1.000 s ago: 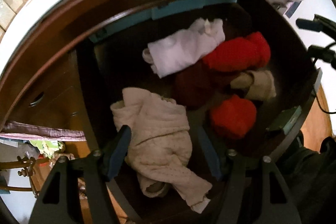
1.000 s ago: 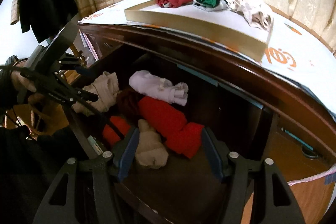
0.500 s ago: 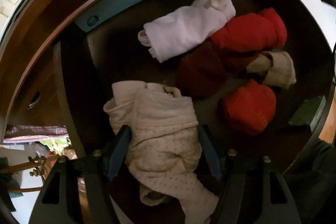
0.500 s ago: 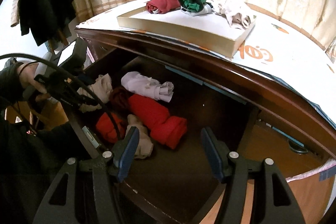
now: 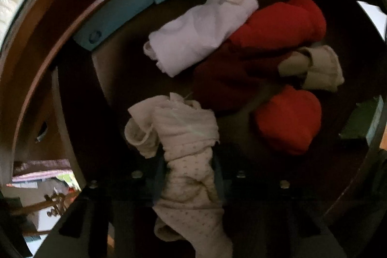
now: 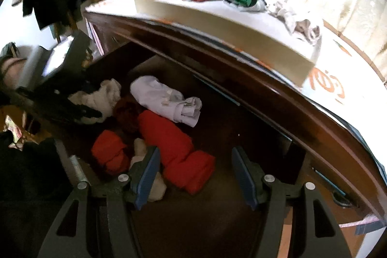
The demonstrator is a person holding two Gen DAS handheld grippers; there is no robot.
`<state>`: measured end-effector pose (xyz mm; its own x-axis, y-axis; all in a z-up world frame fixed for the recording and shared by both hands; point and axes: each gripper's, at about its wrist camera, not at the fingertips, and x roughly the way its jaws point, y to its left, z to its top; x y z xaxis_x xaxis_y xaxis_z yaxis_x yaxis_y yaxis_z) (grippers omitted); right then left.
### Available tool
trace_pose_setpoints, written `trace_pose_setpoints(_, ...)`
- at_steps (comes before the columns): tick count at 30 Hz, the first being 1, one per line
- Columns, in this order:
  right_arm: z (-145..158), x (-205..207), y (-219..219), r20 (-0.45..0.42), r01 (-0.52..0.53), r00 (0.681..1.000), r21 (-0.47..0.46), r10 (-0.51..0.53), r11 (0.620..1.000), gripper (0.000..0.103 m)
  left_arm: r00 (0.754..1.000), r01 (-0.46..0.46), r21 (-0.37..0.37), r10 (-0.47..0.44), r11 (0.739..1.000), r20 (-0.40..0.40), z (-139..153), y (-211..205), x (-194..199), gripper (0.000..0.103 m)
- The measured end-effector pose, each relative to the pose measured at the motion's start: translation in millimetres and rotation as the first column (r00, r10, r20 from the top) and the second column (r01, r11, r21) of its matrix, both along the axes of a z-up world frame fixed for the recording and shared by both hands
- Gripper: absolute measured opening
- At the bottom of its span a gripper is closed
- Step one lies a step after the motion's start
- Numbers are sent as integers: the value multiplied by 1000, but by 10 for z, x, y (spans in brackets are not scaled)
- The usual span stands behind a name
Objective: Take underwear out of drawer
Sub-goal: 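Lower both tools from the lid down into the open drawer, then grasp the beige dotted garment with the left gripper while the right grasps the red one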
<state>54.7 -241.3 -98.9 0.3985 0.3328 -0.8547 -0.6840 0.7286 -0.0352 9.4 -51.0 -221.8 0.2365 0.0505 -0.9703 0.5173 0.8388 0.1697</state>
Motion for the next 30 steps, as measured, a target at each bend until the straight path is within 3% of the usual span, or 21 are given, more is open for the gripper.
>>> trace_pose_setpoints(5,-167,-17,183,8,-75,997,-92,76,993,63,999,-23,-90,26,996,33,167,71,-81,25)
trace_pose_setpoints(10,-254,20,307,-5,-123,992,-134,123,983,63,994,-74,-221,88,973,57,399,224,-117,25)
trace_pose_setpoints(16,-436,81,485,-58,-179,984,-192,171,965,63,986,-100,-305,135,947,97,540,367,-126,25)
trace_pose_setpoints(19,-524,77,579,-73,-210,977,-228,199,951,63,983,-101,-321,144,942,114,649,415,-7,25)
trace_pose_setpoints(30,-726,158,767,-146,-256,964,-261,224,931,63,976,-125,-375,181,919,120,608,442,56,25)
